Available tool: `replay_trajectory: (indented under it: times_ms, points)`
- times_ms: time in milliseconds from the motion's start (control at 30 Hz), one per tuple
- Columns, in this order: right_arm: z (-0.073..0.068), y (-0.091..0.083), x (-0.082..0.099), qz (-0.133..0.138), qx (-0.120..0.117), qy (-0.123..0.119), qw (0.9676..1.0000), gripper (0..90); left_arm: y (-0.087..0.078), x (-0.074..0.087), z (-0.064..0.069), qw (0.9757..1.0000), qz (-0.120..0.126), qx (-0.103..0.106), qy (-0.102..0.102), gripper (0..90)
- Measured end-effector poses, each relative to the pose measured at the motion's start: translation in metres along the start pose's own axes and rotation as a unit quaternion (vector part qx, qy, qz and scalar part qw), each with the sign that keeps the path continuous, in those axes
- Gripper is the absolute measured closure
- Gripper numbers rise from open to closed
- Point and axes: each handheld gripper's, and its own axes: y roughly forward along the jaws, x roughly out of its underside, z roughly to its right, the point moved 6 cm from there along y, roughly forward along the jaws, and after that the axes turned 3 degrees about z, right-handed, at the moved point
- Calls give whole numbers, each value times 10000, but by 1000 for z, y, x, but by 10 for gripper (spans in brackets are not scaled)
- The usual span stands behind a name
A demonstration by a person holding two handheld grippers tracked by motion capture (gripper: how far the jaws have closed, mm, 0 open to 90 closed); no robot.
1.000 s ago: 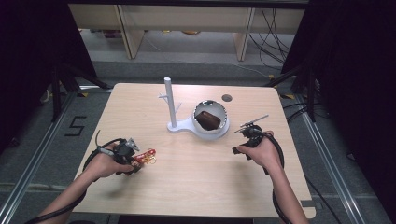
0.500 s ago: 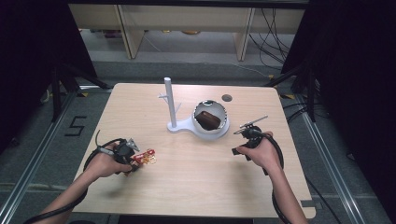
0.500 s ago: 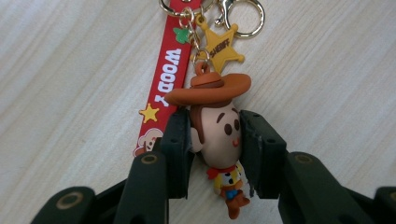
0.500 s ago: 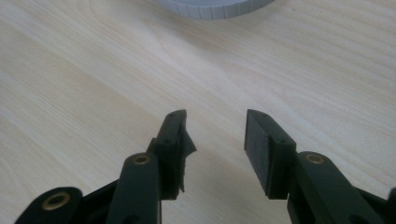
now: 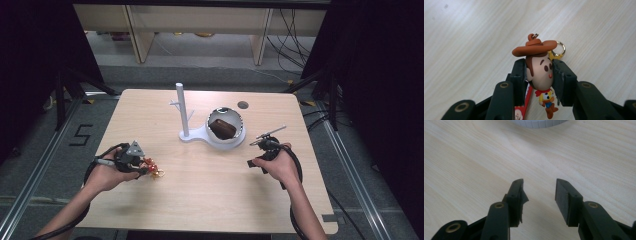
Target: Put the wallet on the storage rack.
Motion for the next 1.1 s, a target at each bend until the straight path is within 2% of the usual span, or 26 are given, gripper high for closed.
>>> replay_trajectory:
  times_ms: [33,133,167,267,300,333,433,467,567,600,667,733,767,833,900,933,967,1033,1100]
  points:
    - [-1,1,0,50,-44,57,10000,589,-4,-4,-1,9998,169,-102,7,645]
    - [0,1,1,46,4,50,10000,586,-9,-8,-2,9994,268,-207,47,646]
    - [-1,1,1,56,21,93,9999,586,-12,-12,-4,9987,393,-310,42,646]
    - [-1,1,2,90,-46,61,9999,584,-19,-19,-7,9975,576,-416,46,646]
    - [-2,1,2,65,-21,131,9999,583,-24,-23,-10,9964,687,-495,42,646]
    - [-2,1,2,65,-21,131,9999,583,-24,-23,-10,9964,687,-495,42,646]
    - [-2,1,2,124,-6,149,9998,581,-33,-32,-15,9939,924,-601,-41,646]
    - [-2,1,2,124,-6,149,9998,581,-33,-32,-15,9939,924,-601,-41,646]
    - [-1,1,2,197,13,161,9997,581,-40,-39,-20,9917,1085,-690,-9,646]
    - [-1,1,3,159,37,196,9997,580,-42,-40,-21,9919,1061,-701,0,646]
    - [-1,1,3,197,-9,150,9997,580,-44,-44,-22,9910,1123,-730,2,646]
    - [-1,1,4,225,8,202,9995,579,-47,-49,-23,9901,1188,-751,-5,646]
    - [-1,2,3,279,-17,138,9995,579,-49,-53,-25,9890,1264,-772,-14,646]
    - [0,2,3,317,-13,134,9994,578,-50,-55,-26,9888,1265,-792,-9,646]
    - [0,3,4,329,-19,130,9994,573,-52,-61,-28,9873,1350,-833,-22,646]
    - [0,3,4,329,-19,130,9994,573,-52,-61,-28,9873,1350,-833,-22,646]
    - [-1,3,4,297,-18,198,9994,573,-53,-65,-30,9865,1396,-853,-14,646]
    - [0,2,4,410,-69,39,9991,572,-54,-71,-31,9847,1498,-891,-32,647]
    - [-1,2,4,398,-89,59,9991,571,-54,-73,-31,9842,1527,-892,-28,646]
